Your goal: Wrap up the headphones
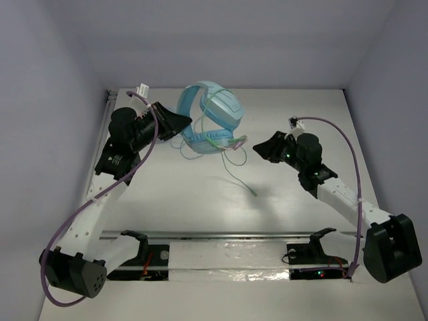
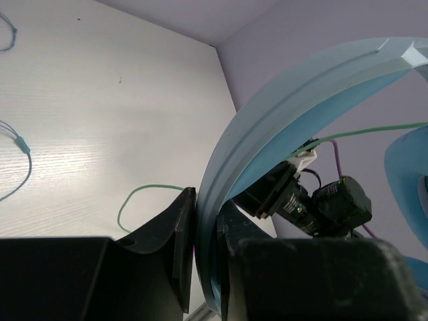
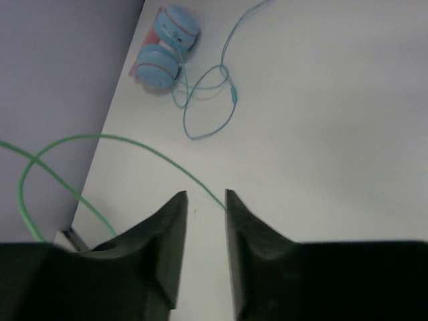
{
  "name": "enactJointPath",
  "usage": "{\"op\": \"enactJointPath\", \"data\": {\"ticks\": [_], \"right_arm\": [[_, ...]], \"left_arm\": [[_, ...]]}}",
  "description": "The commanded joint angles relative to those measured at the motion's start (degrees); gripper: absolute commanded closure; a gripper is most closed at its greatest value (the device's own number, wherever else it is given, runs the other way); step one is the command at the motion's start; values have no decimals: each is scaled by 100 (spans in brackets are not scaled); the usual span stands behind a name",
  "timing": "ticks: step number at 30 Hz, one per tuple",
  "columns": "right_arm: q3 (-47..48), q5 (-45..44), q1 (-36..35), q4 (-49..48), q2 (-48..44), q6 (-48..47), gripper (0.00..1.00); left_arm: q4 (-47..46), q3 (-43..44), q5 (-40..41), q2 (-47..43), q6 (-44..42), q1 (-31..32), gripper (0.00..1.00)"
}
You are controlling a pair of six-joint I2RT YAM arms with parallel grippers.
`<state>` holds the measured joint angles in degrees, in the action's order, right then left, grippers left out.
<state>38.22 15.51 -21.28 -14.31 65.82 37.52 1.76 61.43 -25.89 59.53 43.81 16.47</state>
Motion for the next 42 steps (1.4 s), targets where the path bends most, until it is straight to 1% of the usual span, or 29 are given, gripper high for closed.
{"op": "enactJointPath", "data": {"ticks": [1,2,3,4,5,6,7,9,10,12,13,16,20,22,24,25,26,30,31,33,34,35,36,37,38,39,40,42], "right_arm": [[-131,627,18,-617,-53,-244,70],[-69,751,18,-530,44,-489,70],[-17,943,18,-460,167,-630,68],[88,1041,18,-346,298,-762,52],[150,1120,-43,-319,622,-920,43],[194,1330,-139,-362,799,-948,37],[204,1428,-201,-676,957,-922,26],[195,1446,-446,-1046,1353,-930,21],[195,1333,-517,-1431,1450,-939,17],[212,1017,-570,-1723,1669,-1027,14],[212,981,-570,-2099,1740,-1036,12],[353,814,-570,-2383,1925,-1203,11],[563,708,-570,-2385,1987,-1579,9],[826,1058,-570,-2375,2109,-1616,8],[1072,1610,-623,-2410,2478,-1493,8],[1283,1735,-702,-2402,2601,-1458,8],[1346,2067,-781,-2506,2820,-1310,8],[1390,2526,-843,-3094,3094,-870,8],[1373,2588,-843,-3470,3138,-747,9],[1364,2441,-843,-3719,3252,-492,14],[1364,2387,-843,-3911,3305,-421,26],[1381,2387,-843,-3992,3366,-273,37],[1425,2387,-904,-4184,3515,-149,63],[1434,2387,-904,-4264,3586,-9,73],[1425,2378,-974,-4300,3639,140,82],[1408,2343,-1053,-4300,3666,168,87],[1390,2264,-1150,-4178,3666,177,99],[1390,1984,-1597,-3731,3613,-33,100]], "left_arm": [[-492,387,-180,-64,409,-100,100],[-475,413,-206,-38,418,-100,100],[-475,440,-206,-38,418,-100,100],[-457,484,-215,-29,409,-100,100],[-448,501,-223,-38,409,-100,100],[-457,510,-224,-38,418,-100,100],[-466,519,-215,-29,418,-100,100],[-448,528,-267,-20,426,-100,100],[-448,528,-276,-20,426,-100,100],[-422,545,-303,-29,426,-100,100],[-405,563,-311,-29,426,-100,100],[-308,633,-355,-38,418,-100,100],[-264,642,-426,-73,391,-100,100],[-273,625,-461,-64,409,-100,100],[-273,625,-461,-55,409,-100,100],[-273,625,-461,-47,409,-100,100],[-264,625,-435,-38,409,-100,100],[-273,616,-408,-29,418,-100,100],[-290,607,-426,-20,444,-100,100],[-343,590,-452,-3,470,-100,100],[-404,572,-461,-3,496,-100,100],[-439,555,-461,-11,566,-100,100],[-570,528,-435,-29,611,-100,100],[-571,528,-417,-38,672,-100,100],[-754,484,-356,-38,838,-100,100],[-878,458,-312,-20,935,-100,100],[-992,449,-259,-3,1014,-100,100],[-1300,414,-5,120,1329,-100,100]]}}
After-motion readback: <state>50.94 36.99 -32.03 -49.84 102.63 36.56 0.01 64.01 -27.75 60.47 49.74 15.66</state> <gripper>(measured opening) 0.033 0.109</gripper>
